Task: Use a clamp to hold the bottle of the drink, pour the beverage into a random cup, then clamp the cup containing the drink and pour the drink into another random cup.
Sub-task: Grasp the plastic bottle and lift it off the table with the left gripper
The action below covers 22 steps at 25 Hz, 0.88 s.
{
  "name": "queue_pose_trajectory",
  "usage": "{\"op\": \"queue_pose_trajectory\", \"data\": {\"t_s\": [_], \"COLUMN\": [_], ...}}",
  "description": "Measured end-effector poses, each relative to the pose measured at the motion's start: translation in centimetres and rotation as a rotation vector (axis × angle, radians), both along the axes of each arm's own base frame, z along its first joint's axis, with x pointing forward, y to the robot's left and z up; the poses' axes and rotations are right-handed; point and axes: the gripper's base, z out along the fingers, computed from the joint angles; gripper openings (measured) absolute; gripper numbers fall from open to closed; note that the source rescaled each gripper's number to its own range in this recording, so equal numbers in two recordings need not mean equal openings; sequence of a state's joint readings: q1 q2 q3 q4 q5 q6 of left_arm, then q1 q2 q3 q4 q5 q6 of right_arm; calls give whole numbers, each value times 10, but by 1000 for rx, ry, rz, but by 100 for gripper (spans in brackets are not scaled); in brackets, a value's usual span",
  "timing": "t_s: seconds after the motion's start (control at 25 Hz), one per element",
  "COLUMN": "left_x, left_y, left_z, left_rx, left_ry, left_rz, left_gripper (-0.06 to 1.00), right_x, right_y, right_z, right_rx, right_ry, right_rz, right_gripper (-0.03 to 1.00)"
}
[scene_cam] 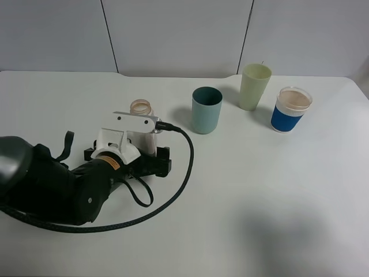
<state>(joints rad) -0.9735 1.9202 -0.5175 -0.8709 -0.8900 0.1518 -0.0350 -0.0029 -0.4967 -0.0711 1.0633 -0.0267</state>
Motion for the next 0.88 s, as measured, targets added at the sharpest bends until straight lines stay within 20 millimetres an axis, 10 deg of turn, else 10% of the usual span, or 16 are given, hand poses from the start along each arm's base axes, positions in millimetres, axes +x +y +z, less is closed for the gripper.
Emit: {"op": "queue_pose_trajectory", "data": {"t_s": [0.88], "left_x": [27], "left_y": [-1], "left_z": [-19], "left_rx": [-16], "left_ry": [-153], "left_rz": [36], "left_gripper": [100], "right_x": [0], "right_y": [0], "right_z": [0], "right_rx": [0], "right_ry": [0], "right_rz": [0], "right_gripper": [88]}}
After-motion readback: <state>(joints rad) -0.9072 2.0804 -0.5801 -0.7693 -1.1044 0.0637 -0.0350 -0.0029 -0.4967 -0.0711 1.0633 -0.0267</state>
